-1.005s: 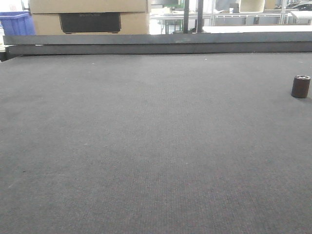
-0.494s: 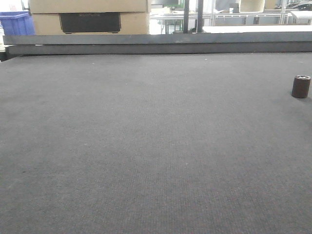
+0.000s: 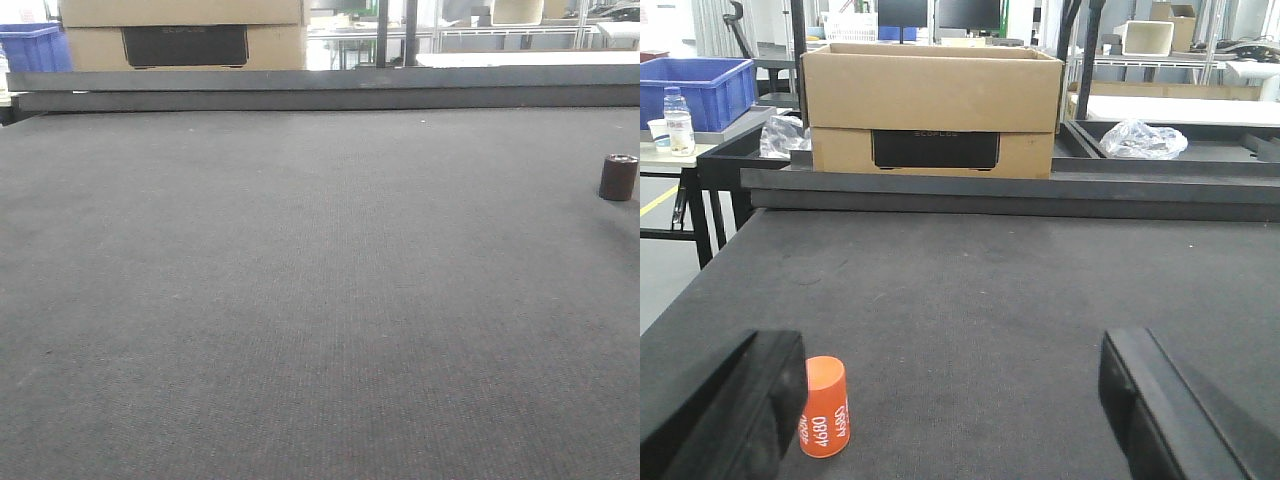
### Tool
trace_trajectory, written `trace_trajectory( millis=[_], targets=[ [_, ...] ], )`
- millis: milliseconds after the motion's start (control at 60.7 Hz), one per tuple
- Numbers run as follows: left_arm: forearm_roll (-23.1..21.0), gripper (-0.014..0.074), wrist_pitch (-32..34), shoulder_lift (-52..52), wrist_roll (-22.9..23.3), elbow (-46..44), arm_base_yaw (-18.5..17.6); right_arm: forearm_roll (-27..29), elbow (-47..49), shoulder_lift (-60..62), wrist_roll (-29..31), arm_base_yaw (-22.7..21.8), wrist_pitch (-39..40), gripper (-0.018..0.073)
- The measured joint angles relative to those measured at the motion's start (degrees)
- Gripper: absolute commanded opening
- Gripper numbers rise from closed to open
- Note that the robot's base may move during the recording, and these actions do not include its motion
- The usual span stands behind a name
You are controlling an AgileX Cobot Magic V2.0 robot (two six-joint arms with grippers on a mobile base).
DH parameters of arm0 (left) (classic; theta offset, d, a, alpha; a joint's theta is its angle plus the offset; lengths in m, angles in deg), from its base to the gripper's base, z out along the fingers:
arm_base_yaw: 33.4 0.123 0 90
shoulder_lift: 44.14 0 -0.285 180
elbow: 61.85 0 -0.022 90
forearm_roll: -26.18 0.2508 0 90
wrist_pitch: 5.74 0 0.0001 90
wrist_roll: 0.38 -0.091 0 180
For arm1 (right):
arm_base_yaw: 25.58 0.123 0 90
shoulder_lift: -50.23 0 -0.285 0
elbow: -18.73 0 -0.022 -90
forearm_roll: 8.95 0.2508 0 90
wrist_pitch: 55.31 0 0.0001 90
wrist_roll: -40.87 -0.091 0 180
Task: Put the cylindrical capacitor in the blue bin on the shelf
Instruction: 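Close both grippers on their objects and lift them off the table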
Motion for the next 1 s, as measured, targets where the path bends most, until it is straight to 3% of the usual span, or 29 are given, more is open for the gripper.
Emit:
trace_trajectory(
  millis=[346, 807, 890, 1005],
  targets=[
    [0.4, 0.0498, 0.0, 0.0, 0.0, 0.0, 0.0, 1.1, 14.8, -22.6, 0.0, 0.0, 5.3, 0.057],
    [0.6, 0.0498, 0.0, 0.0, 0.0, 0.0, 0.0, 2.8, 26.4, -34.7, 0.0, 0.0, 3.2, 0.0566],
    [0.6, 0.0498, 0.0, 0.0, 0.0, 0.0, 0.0, 2.8, 26.9, -35.5, 0.0, 0.0, 2.5, 0.0505],
    [0.8, 0.0498, 0.0, 0.0, 0.0, 0.0, 0.0, 2.9, 27.1, -36.5, 0.0, 0.0, 1.9, 0.0292]
  ],
)
